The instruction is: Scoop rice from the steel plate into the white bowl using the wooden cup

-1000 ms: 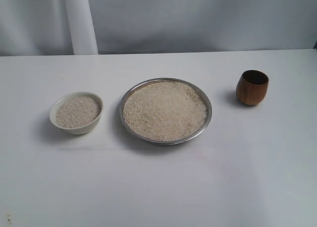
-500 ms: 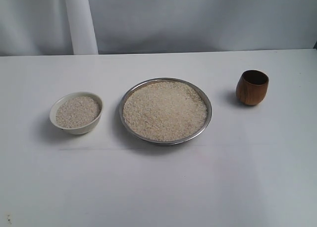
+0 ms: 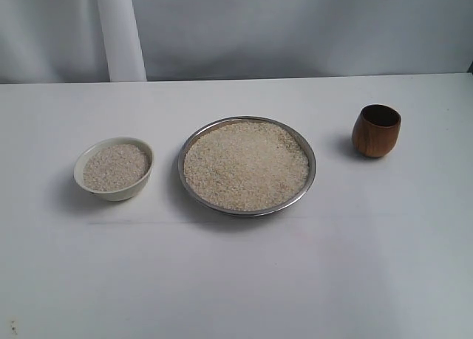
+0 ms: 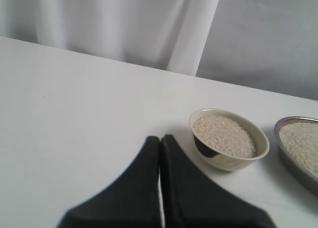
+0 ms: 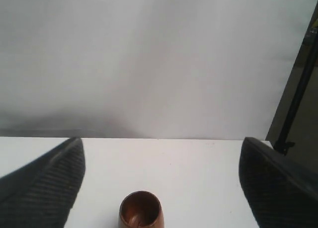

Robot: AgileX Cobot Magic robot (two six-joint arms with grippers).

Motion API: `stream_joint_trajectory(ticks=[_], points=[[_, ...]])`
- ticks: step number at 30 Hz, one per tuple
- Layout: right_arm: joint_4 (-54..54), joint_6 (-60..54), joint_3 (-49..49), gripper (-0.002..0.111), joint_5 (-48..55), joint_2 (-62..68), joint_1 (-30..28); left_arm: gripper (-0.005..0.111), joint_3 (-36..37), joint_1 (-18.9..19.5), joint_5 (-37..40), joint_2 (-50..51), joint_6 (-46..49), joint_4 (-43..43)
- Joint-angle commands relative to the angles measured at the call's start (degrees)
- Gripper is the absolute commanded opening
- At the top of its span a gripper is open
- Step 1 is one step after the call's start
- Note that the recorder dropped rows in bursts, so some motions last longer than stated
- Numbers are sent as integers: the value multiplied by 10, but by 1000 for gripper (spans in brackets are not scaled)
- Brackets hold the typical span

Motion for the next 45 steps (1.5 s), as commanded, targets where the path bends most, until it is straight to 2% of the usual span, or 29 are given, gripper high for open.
stream_joint_trajectory(ticks=[1, 3, 7, 10, 19, 25, 33, 36, 41, 45], points=[[50, -22, 41, 78, -102, -1, -4, 0, 1, -3, -3, 0, -1, -2], [76, -22, 80, 78, -172, -1, -4, 0, 1, -3, -3, 0, -1, -2], [25, -23, 170, 78, -334, 0, 0, 0, 1, -3, -3, 0, -1, -2], [19, -27, 205, 78, -411, 23, 0, 0, 1, -3, -3, 0, -1, -2], [10, -27, 209, 78, -443, 198, 0, 0, 1, -3, -3, 0, -1, -2], [-144, 8, 209, 86, -578, 321, 0, 0, 1, -3, -3, 0, -1, -2], [-69, -28, 209, 105, -697, 466, -1, 0, 1, -3, -3, 0, -1, -2], [-74, -38, 209, 105, -746, 513, -13, 0, 1, -3, -3, 0, -1, -2], [-74, -73, 206, 105, -746, 572, -36, 0, 1, -3, -3, 0, -1, -2], [-91, -50, 177, 105, -746, 603, -45, 0, 1, -3, -3, 0, -1, -2]])
